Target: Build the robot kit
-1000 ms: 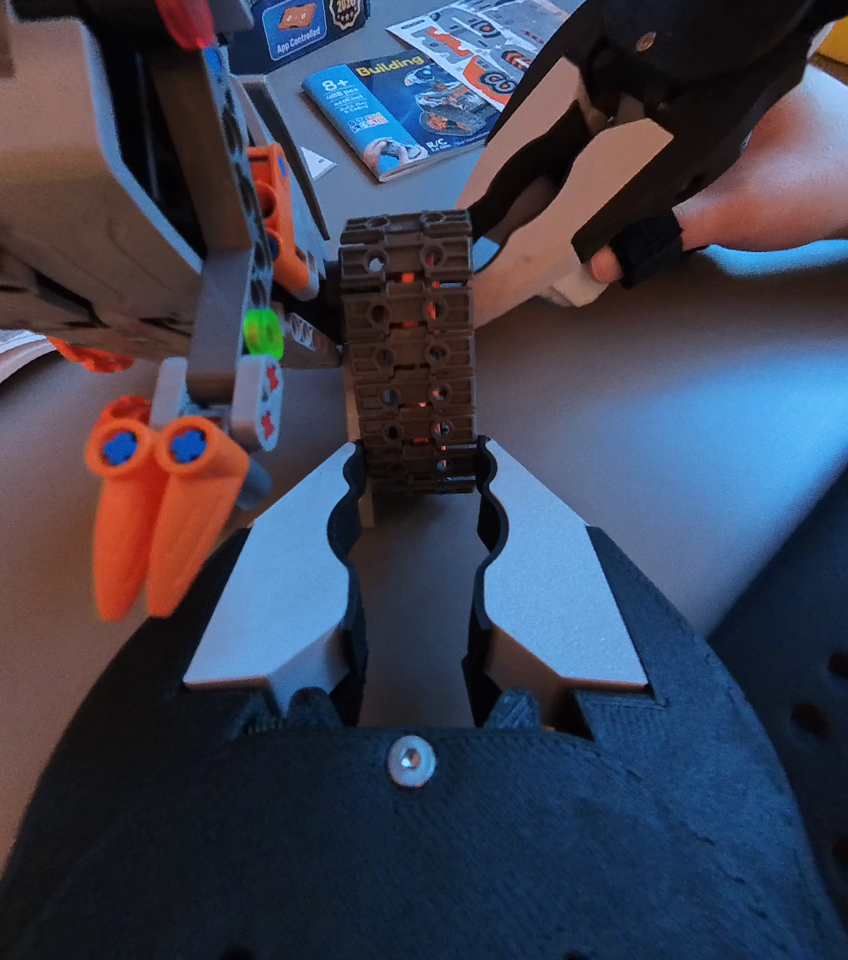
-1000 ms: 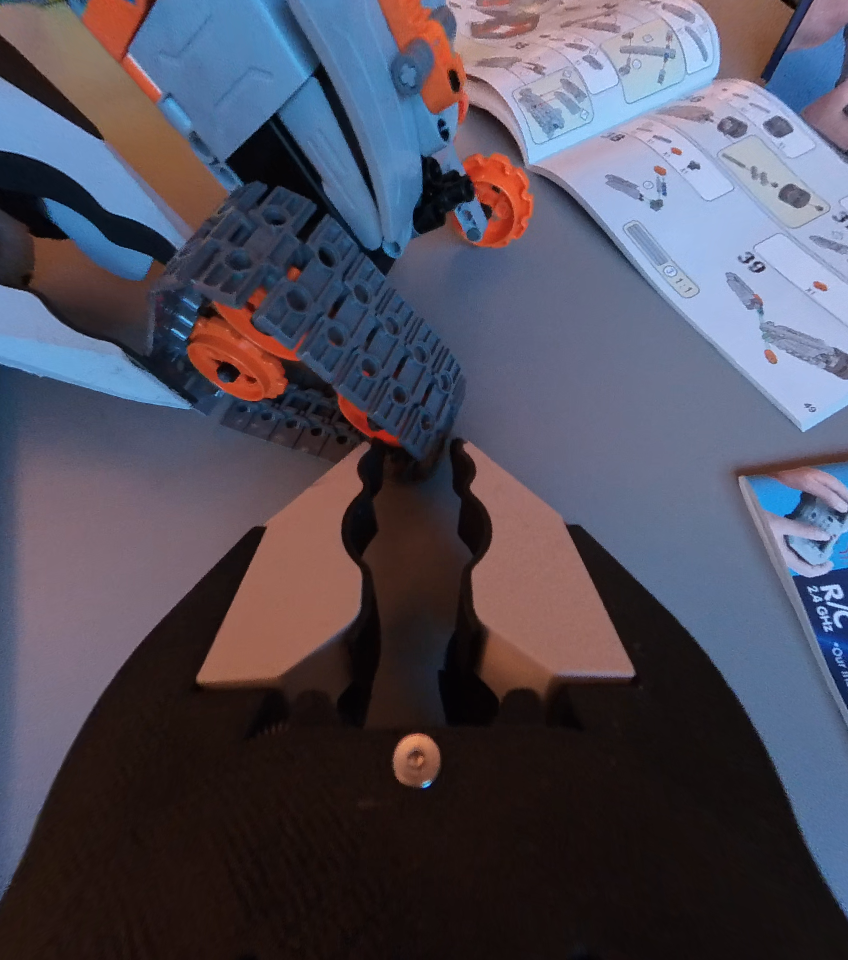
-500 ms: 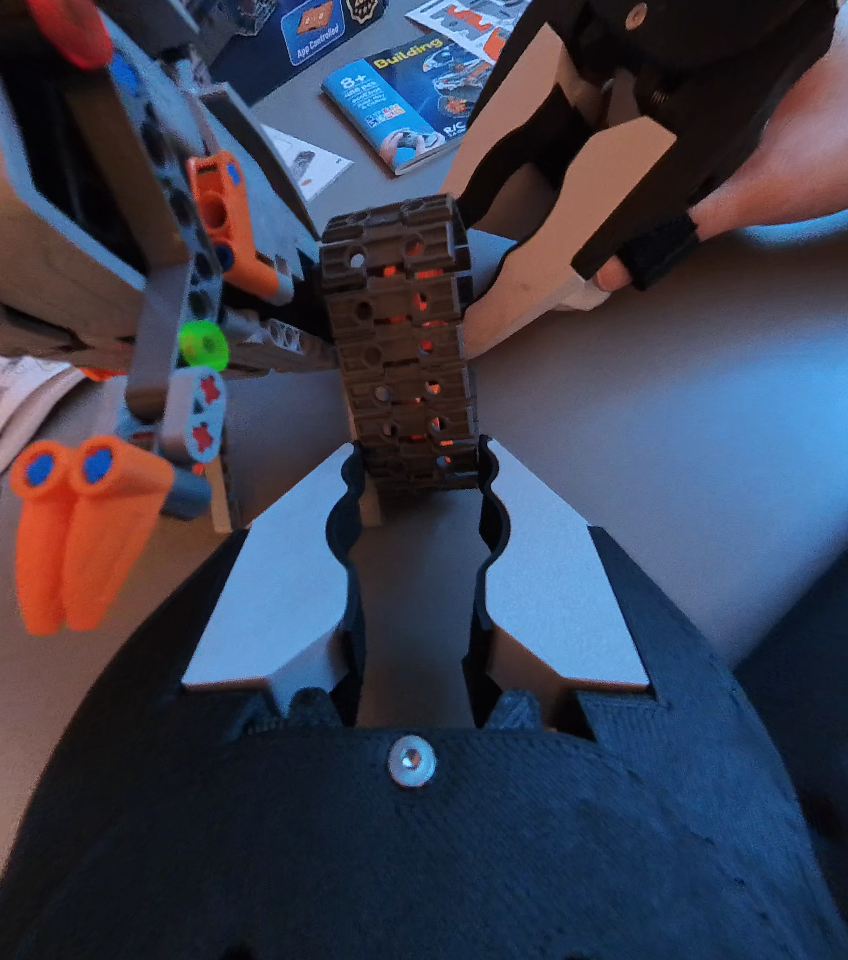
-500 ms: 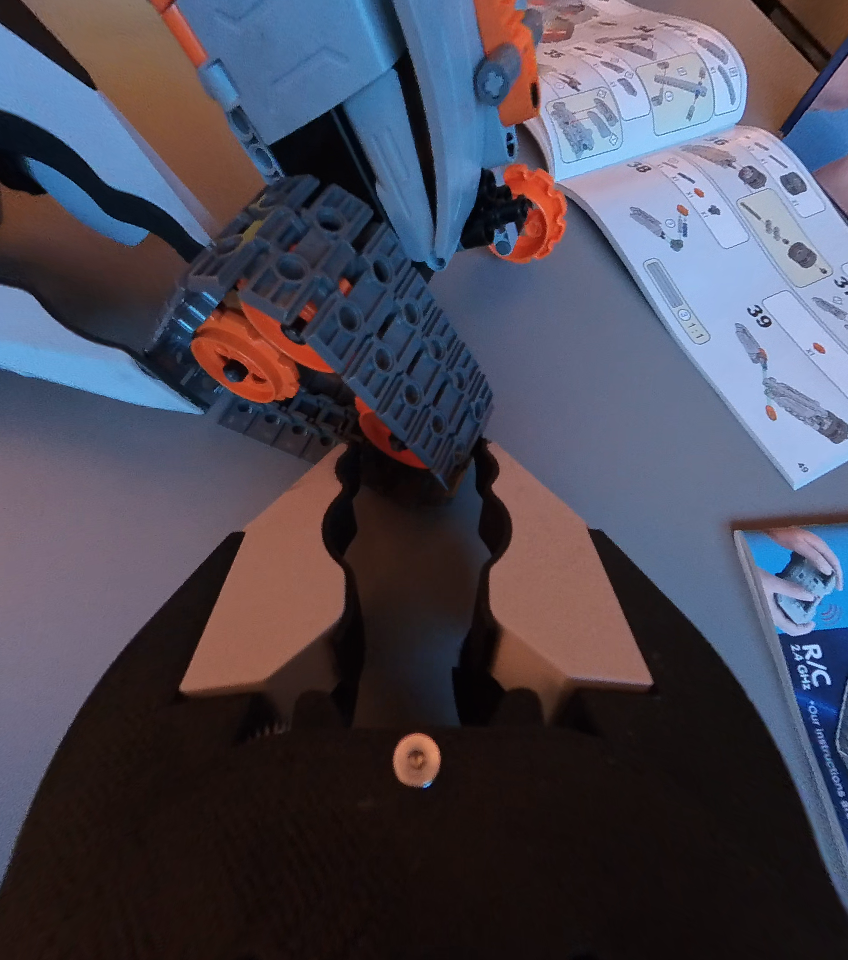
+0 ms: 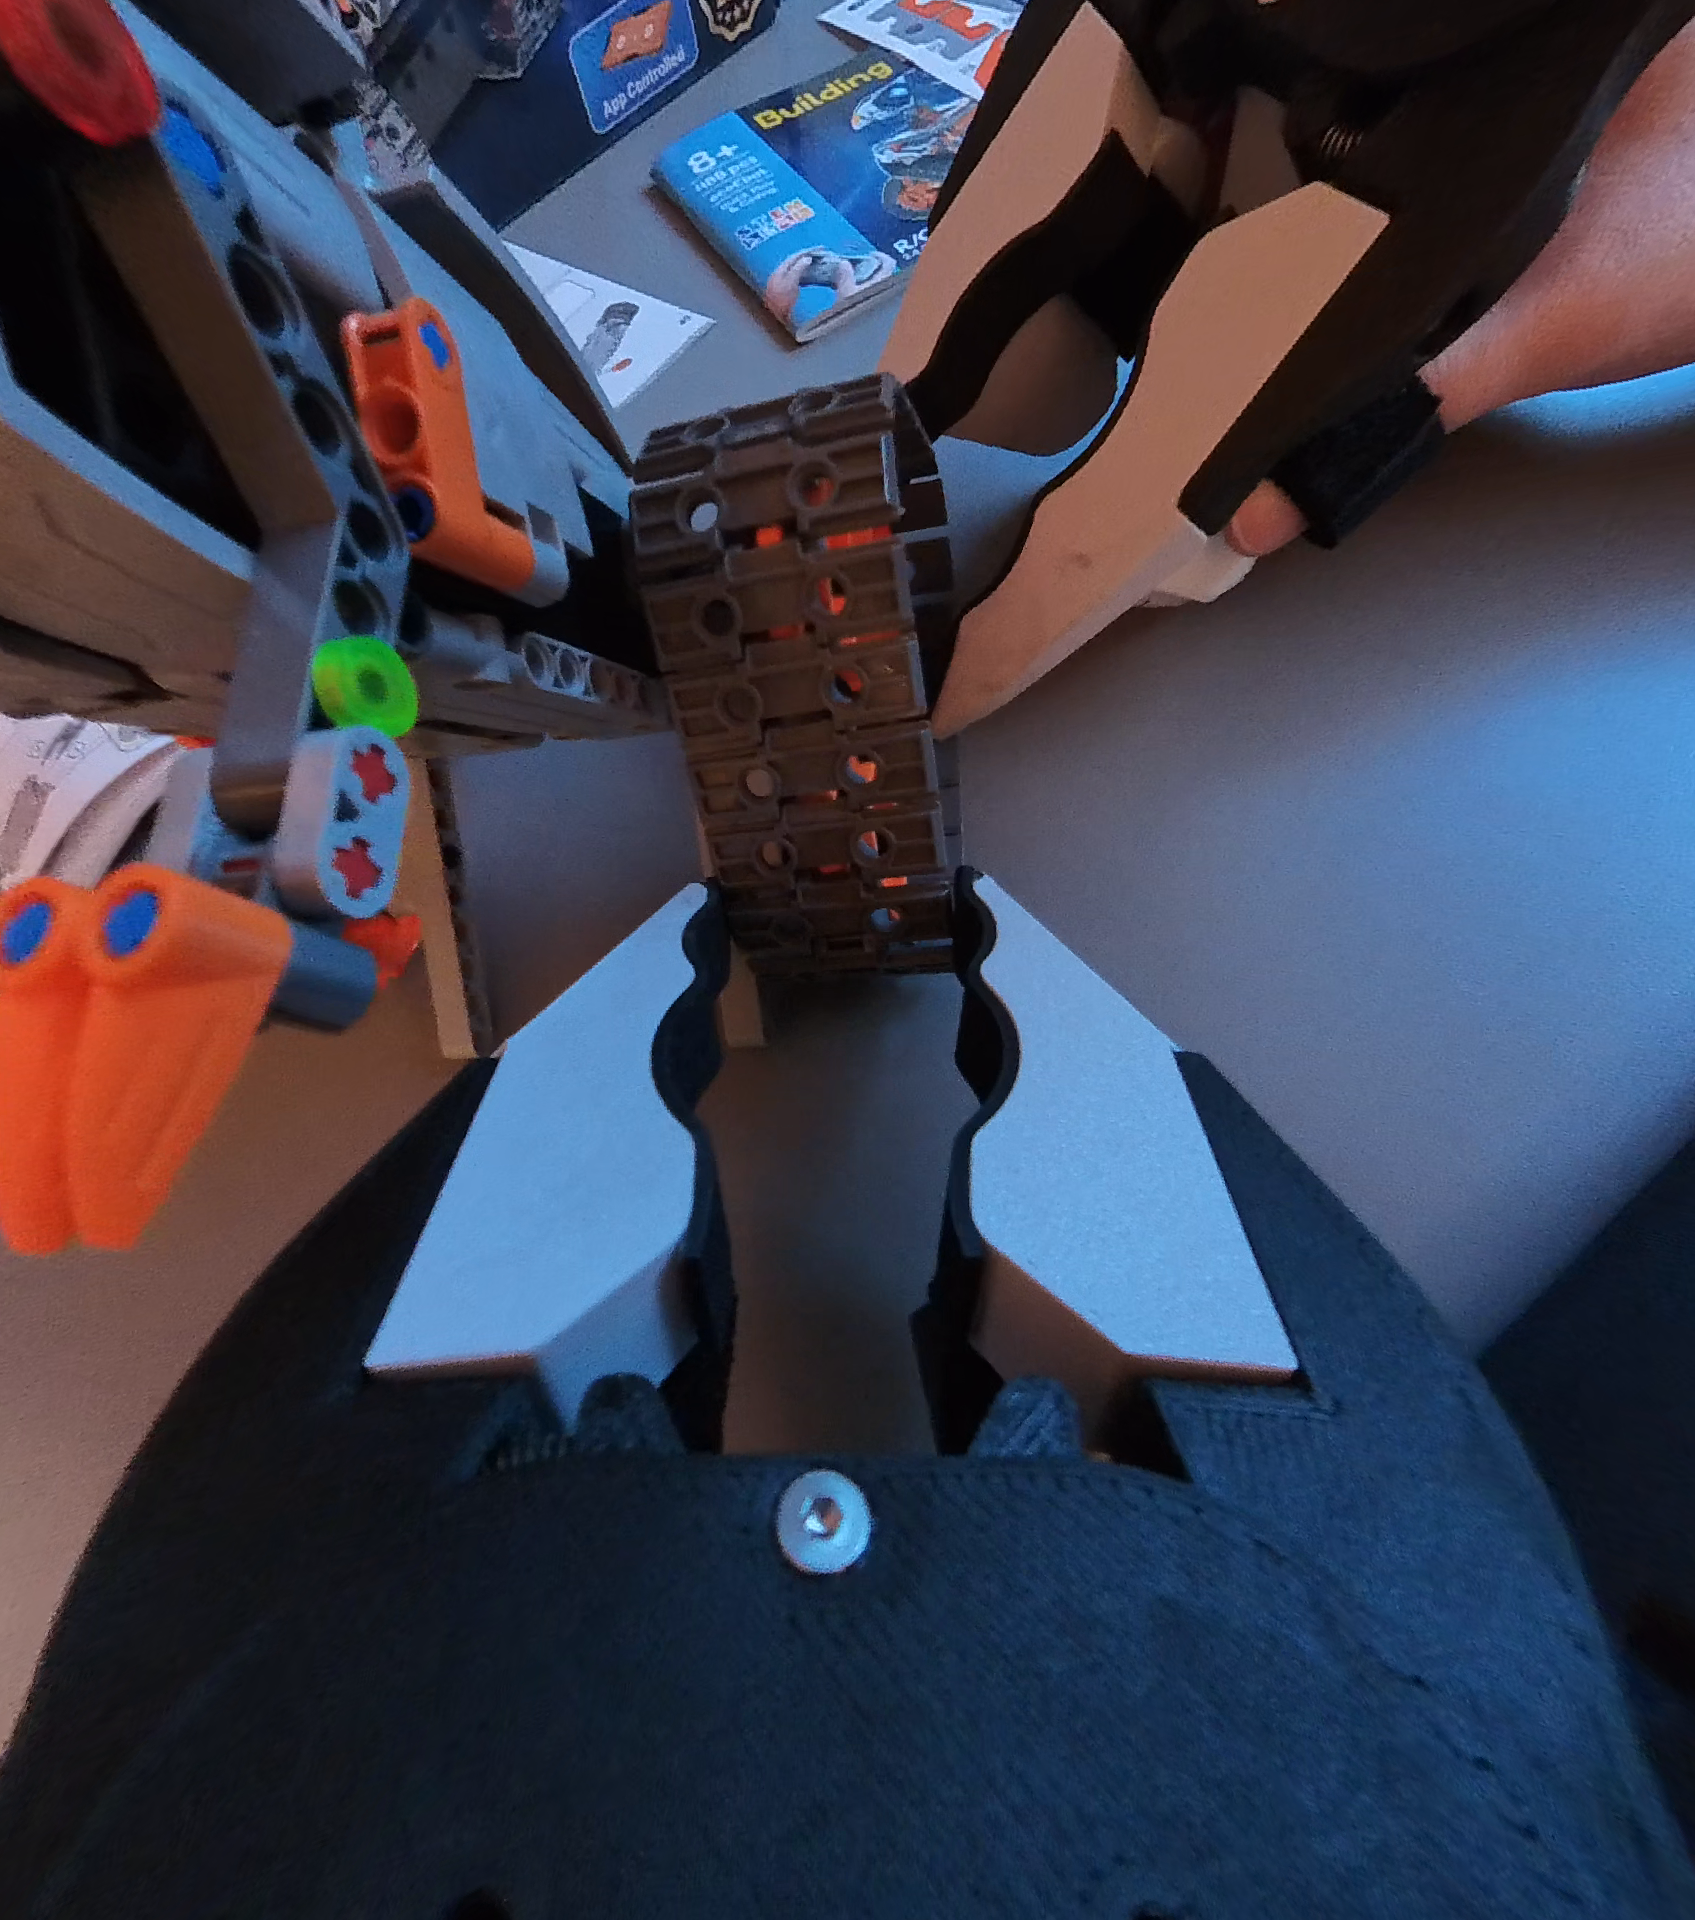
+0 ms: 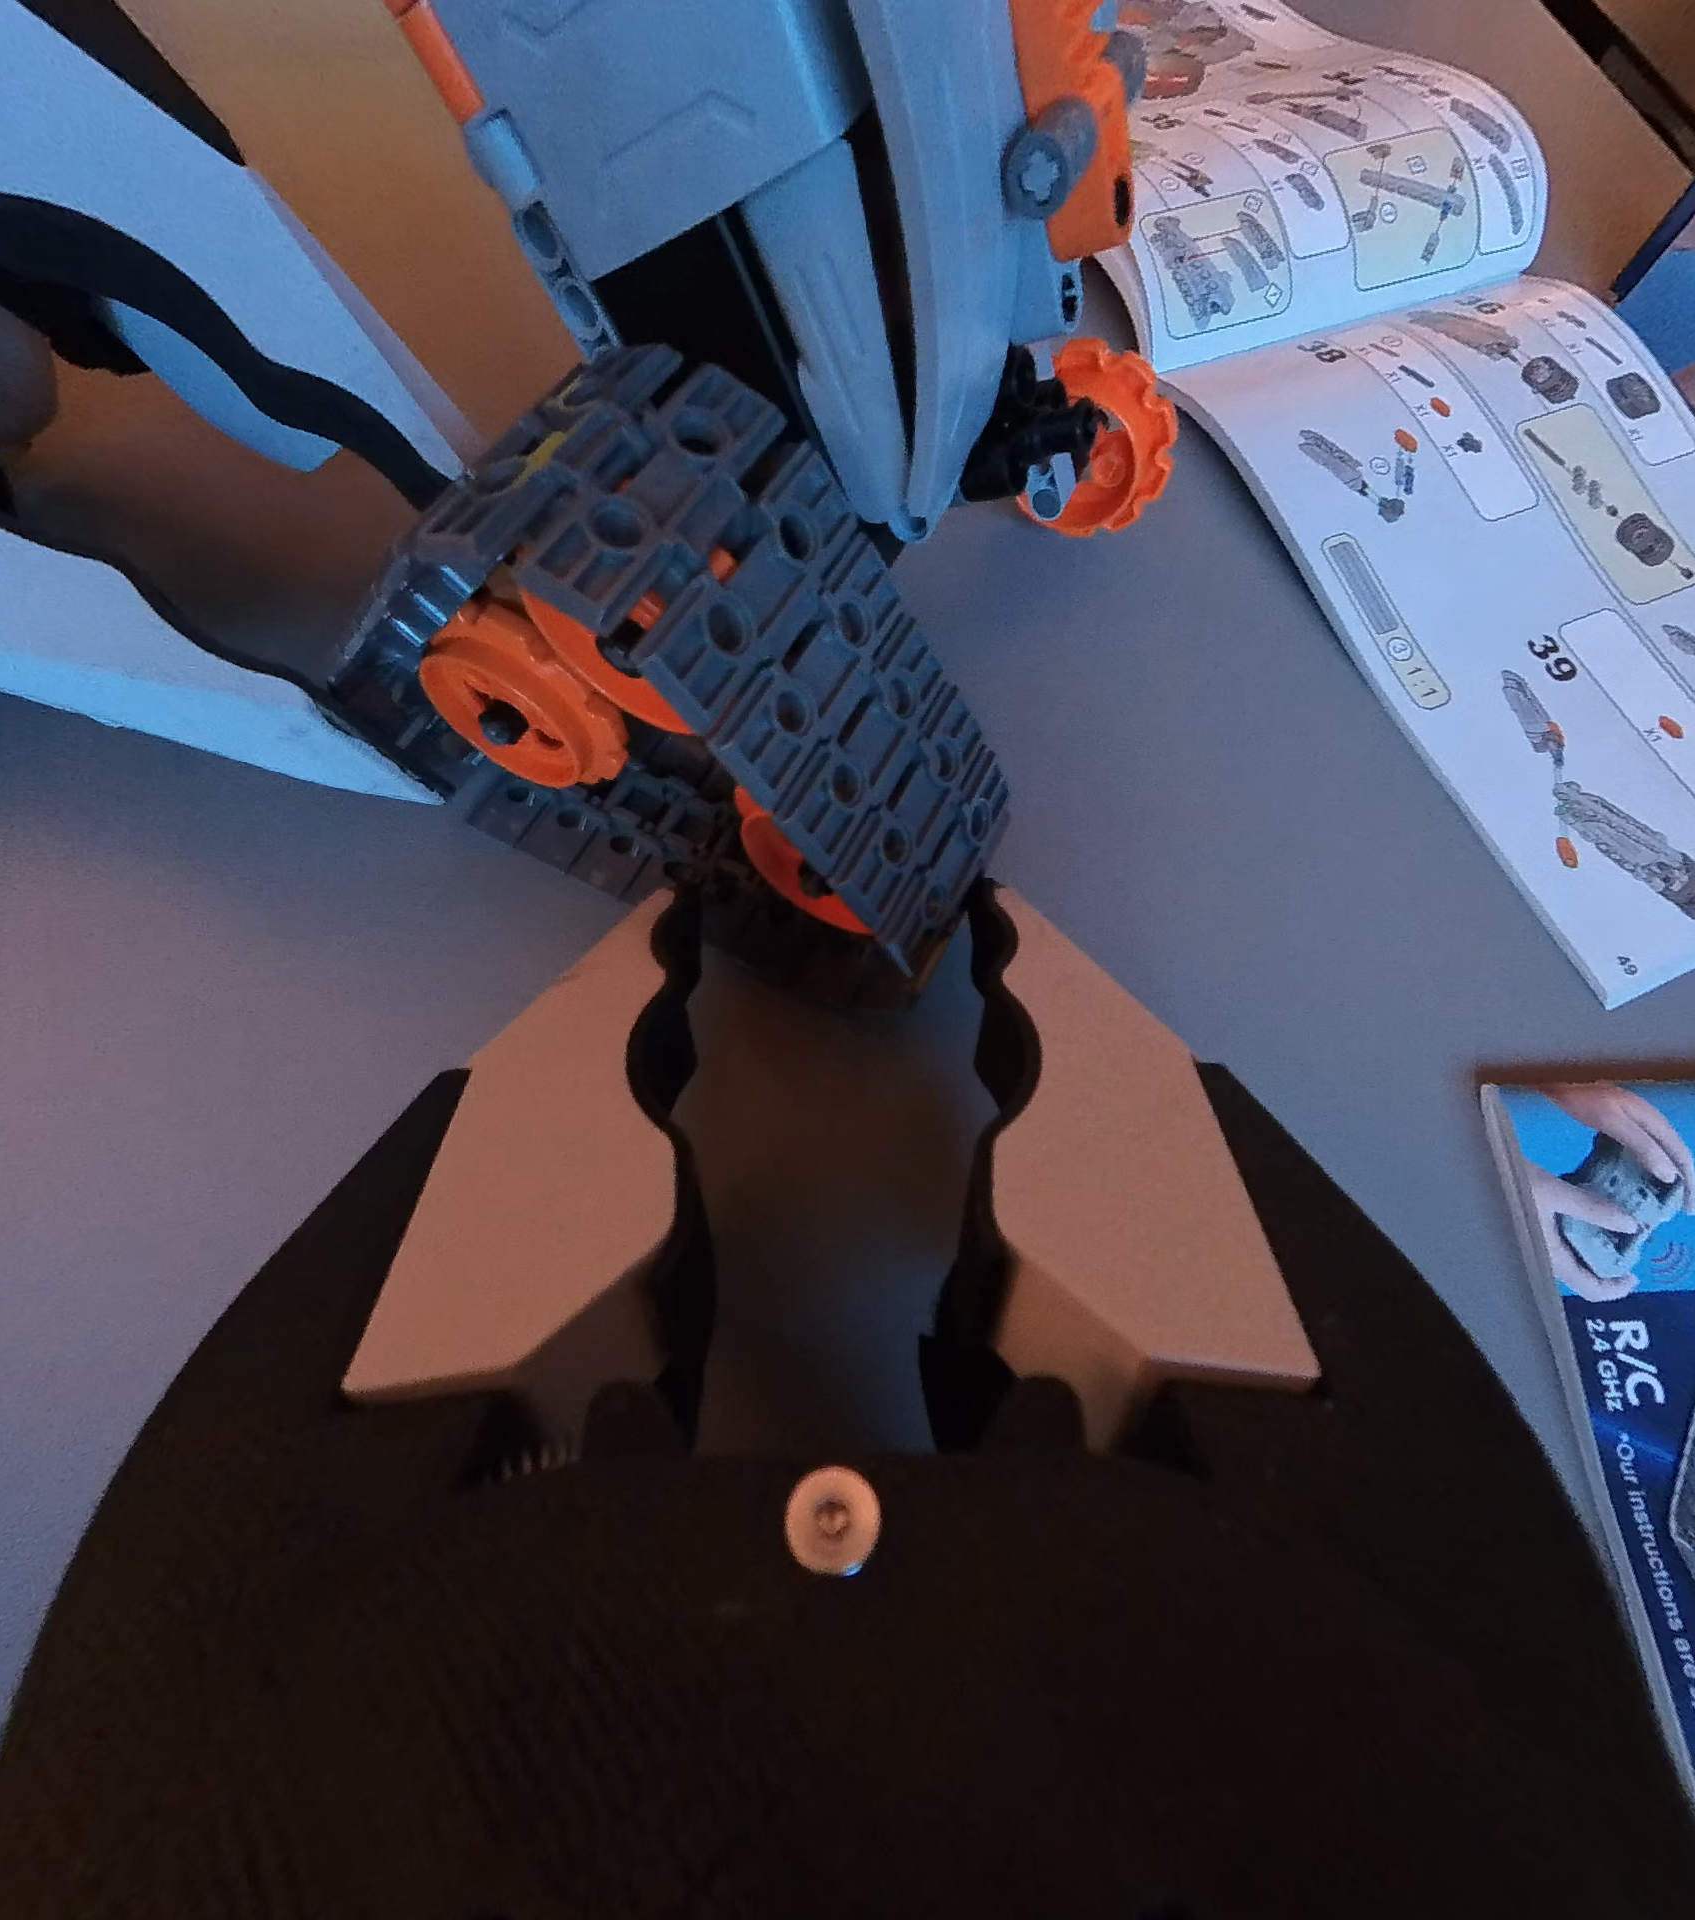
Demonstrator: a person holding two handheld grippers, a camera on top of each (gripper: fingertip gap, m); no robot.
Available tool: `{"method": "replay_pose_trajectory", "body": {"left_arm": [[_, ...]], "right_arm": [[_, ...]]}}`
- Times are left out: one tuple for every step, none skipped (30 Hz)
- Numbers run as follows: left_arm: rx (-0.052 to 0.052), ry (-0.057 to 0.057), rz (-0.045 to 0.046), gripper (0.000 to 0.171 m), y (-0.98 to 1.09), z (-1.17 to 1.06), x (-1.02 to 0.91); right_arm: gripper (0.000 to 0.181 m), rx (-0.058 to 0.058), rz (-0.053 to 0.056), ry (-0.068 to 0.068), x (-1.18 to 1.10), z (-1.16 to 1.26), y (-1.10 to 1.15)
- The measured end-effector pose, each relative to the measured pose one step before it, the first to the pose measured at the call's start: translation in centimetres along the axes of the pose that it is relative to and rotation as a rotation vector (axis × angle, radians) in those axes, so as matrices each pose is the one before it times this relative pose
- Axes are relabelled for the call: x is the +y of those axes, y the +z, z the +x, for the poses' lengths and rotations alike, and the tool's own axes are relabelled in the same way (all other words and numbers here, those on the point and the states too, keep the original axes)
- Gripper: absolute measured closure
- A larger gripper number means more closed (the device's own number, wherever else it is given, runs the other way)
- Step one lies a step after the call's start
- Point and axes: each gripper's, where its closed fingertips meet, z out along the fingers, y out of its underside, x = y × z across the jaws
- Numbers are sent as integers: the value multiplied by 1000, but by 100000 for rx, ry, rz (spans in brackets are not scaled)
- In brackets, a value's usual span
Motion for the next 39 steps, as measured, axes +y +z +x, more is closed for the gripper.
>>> {"method": "replay_pose_trajectory", "body": {"left_arm": [[-464, 512, -108, 130, 7, 2, 16], [-434, 231, 111, 130, 18, 14, 4], [-447, 421, -37, 130, 7, 4, 11], [-400, 358, 17, 130, 5, 8, 8], [-507, 422, 20, 130, 13, 12, 8], [-488, 624, -176, 130, 14, 13, 8], [-202, 311, -7, 130, 15, 31, -9], [80, -109, 232, 129, 16, 23, -8], [58, 57, 176, 129, 17, 15, -6], [306, -288, 193, 129, 8, 26, -25], [1068, -1016, 609, 129, 18, 38, -68], [2475, -1574, 1468, 129, -1, 94, -120], [3110, -2315, 1624, 129, -60, 17, -77], [3780, -3383, 1308, 129, -122, 34, -65], [4075, -2723, 1164, 130, -159, 129, -119], [2498, -1786, 402, 129, -122, -25, 17], [1575, -518, 4, 127, -62, -101, 50], [1449, 691, -30, 127, -43, 22, 21], [889, 1894, -348, 127, -29, 5, 39], [715, 1429, -481, 126, -22, -2, 60], [1442, 219, -66, 124, -28, 95, 4], [1638, -845, 362, 124, -47, 67, -35], [1672, -2088, 746, 125, -56, 23, -60], [2207, -2751, 796, 125, -56, 121, -105], [1285, -2642, 412, 125, -40, -12, -78], [473, -1947, 555, 128, -5, -92, -79], [996, -787, 574, 131, 28, 73, -30], [-135, 351, -96, 133, 33, 80, -6], [-1482, 1983, -884, 133, 12, -14, 56], [-1638, 2208, -855, 133, 4, 13, 64], [-1495, 1086, -439, 132, 17, 7, 47], [-956, 91, -115, 131, 18, 0, 29], [-564, -135, 232, 132, 9, 4, 22], [-396, 121, 120, 132, -8, -3, 54], [-531, 292, -206, 132, -12, 5, 41], [-770, 475, -142, 132, -11, 2, 47], [-794, 586, -70, 131, -1, 5, 44], [-491, 482, -23, 132, -7, 13, 30], [-343, 78, 43, 132, 11, -3, 12]], "right_arm": [[129, 348, -86, -264, 8, 19, 11], [129, 412, -121, -294, 22, 20, 12], [129, 351, -52, -289, -2, 3, 2], [129, 267, -30, -128, 10, 14, 3], [129, 228, -30, 286, 4, 12, -2], [129, 183, -60, 535, 10, 20, -3], [129, 178, -43, 479, 6, 32, 1], [129, 143, -26, 272, 8, 19, 10], [129, 133, -8, 263, 10, 25, -9], [129, 177, -39, 306, 7, 35, -1], [130, 267, -74, 287, 19, 48, 2], [131, 222, -46, 275, 13, 47, -9], [131, -342, -79, 267, 30, -19, -9], [131, -817, -166, 197, 44, -85, -3], [131, -664, -182, 321, 35, -47, 12], [131, -474, -76, 328, 14, -30, 10], [130, -399, -116, 108, 11, -29, 16], [131, -64, 10, -62, 0, -14, -2], [131, 33, 1, -146, 3, -4, -5], [131, -105, -22, -125, 8, -34, -10], [131, -4, 3, -51, 7, -3, -10], [131, -80, -14, 57, 0, -6, 2], [131, -154, -26, 120, 4, 2, -1], [130, -167, -33, 144, -1, -5, 6], [131, -195, -25, 142, 12, -6, 5], [131, -140, -17, 120, -1, -9, 4], [131, -52, -28, 67, 0, 7, 3], [131, 55, -8, -1, 1, 8, -1], [131, 3, -2, 41, 6, 1, -7], [131, -11, -25, 159, 0, 6, 4], [131, -7, -34, 225, 15, -1, -14], [132, 111, 36, 179, 5, 19, -10], [132, 119, -28, 200, 4, 3, -2], [132, 197, 14, 186, 4, 18, -6], [132, 264, 77, 137, -15, 9, -6], [133, 437, 132, 191, -18, 42, -7], [134, 176, 186, 210, -16, 20, -15], [135, -52, 30, 214, -6, 13, -11], [139, 141, -17, 292, 14, 38, -15]]}}
